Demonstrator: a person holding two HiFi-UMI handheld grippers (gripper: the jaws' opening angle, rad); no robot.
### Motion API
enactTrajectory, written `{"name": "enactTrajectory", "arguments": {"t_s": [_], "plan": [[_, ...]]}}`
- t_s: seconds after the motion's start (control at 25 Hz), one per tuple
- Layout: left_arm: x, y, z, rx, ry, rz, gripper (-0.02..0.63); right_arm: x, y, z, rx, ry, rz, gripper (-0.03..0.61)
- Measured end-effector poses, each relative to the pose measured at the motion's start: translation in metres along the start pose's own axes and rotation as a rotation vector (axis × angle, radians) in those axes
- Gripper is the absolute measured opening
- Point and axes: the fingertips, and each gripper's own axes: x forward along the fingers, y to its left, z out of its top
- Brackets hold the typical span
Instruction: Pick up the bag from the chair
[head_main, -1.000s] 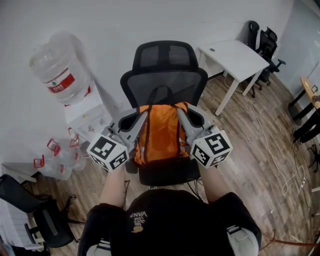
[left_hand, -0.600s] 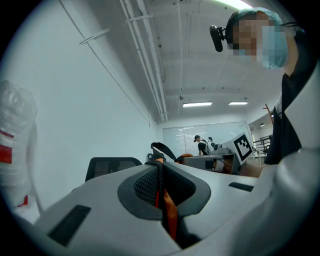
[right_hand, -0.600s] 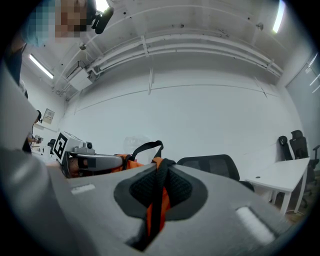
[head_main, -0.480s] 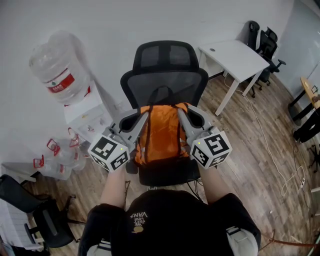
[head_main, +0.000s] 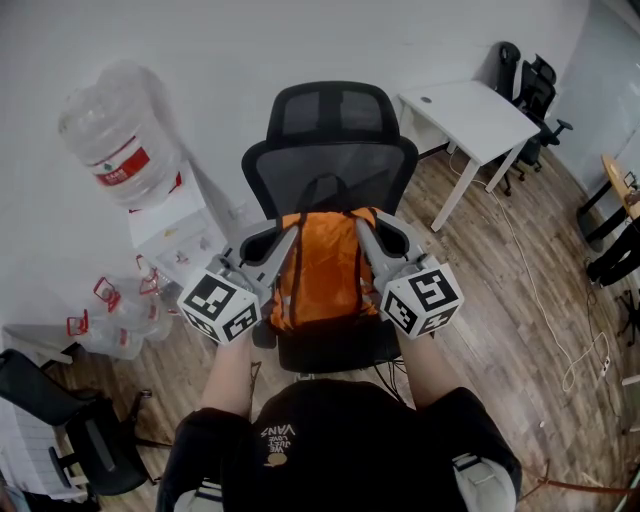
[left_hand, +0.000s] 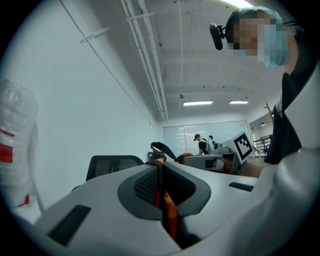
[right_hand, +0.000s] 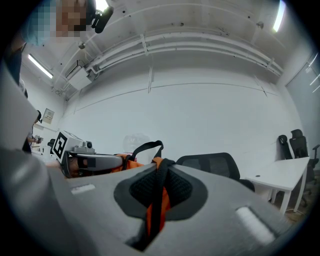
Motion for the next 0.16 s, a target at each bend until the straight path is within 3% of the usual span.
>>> {"name": "enactTrajectory", "arguments": {"t_s": [0.16], "plan": [[-0.0005,0.0009,-0.0018,0.0,0.01,-0.001,0.02,0.0012,0.0005,-0.0012,0.002,0.003,-0.003,0.008]]}}
